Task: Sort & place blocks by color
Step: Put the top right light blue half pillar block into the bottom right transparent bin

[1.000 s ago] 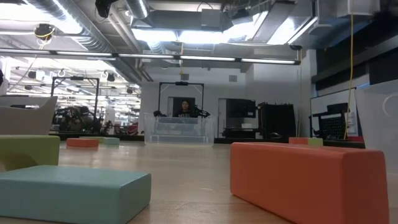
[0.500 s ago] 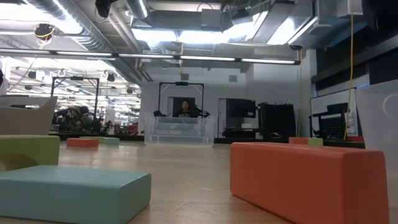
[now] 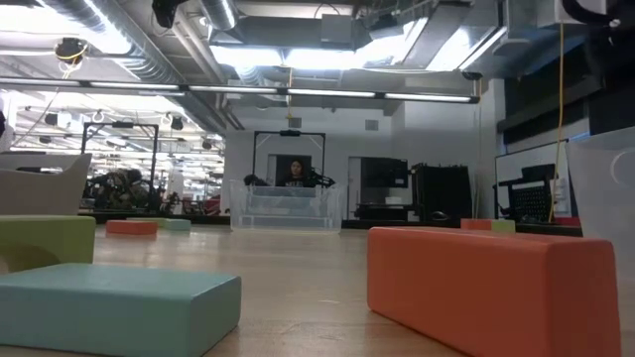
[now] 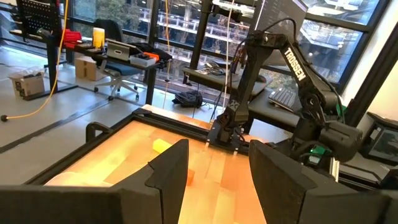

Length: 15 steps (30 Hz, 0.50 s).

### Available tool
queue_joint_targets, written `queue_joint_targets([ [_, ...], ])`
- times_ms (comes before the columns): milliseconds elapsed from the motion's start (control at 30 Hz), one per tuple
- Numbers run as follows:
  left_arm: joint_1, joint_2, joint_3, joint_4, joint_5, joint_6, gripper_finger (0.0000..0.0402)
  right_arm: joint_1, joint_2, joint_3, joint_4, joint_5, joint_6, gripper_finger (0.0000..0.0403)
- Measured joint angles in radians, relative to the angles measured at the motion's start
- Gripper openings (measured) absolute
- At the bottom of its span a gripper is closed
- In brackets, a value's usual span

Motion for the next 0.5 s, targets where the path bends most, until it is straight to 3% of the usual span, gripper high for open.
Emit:
queue_joint_targets([
  [500, 0.0, 0.0, 0.0, 0.0, -0.004, 0.0, 0.0163, 0.003, 0.111, 0.003, 0.005, 0.057, -0.078, 0.0139],
])
